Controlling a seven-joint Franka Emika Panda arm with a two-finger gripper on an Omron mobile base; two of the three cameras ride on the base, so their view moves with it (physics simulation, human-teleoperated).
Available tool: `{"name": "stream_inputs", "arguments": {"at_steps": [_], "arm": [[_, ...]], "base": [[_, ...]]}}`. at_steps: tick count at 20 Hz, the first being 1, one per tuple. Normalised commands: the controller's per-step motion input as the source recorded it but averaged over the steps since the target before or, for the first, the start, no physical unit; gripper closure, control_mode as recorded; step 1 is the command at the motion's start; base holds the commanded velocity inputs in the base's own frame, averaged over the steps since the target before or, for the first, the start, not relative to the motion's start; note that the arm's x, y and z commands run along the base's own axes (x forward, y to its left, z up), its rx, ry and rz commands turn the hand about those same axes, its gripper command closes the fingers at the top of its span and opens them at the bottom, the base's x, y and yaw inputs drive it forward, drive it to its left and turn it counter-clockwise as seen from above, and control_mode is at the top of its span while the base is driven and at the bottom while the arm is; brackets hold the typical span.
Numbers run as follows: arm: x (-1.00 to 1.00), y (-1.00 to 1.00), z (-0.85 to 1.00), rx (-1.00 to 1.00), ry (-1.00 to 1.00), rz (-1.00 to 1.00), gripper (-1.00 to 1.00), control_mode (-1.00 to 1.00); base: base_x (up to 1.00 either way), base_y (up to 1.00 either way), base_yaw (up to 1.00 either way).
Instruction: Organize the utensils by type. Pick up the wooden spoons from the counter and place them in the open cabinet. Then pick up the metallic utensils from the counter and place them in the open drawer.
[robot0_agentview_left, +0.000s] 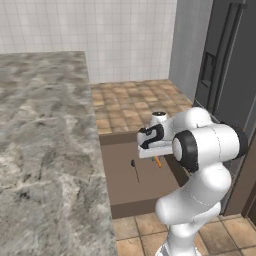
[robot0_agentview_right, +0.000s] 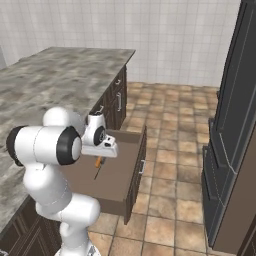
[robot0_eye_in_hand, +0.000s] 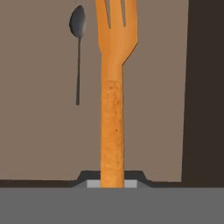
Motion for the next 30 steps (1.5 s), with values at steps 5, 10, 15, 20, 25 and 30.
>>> {"name": "stream_inputs", "arguments": {"at_steps": [5,10,15,20,25,30], "arm": [[0.46,0.04,-0.58,0.0,0.0,0.0,1.0,-1.0],[0.22,0.06,-0.55,0.0,0.0,0.0,1.0,-1.0],[0.18,0.01,-0.43,0.0,0.0,0.0,1.0,-1.0],[0.19,0.0,-0.45,0.0,-0.01,0.0,1.0,-1.0],[0.16,0.0,-0.43,0.0,0.0,0.0,1.0,-1.0],[0.19,0.0,-0.35,0.0,0.0,0.0,1.0,-1.0]], "base": [[0.0,0.0,0.0],[0.0,0.0,0.0],[0.0,0.0,0.0],[0.0,0.0,0.0],[0.0,0.0,0.0],[0.0,0.0,0.0]]}}
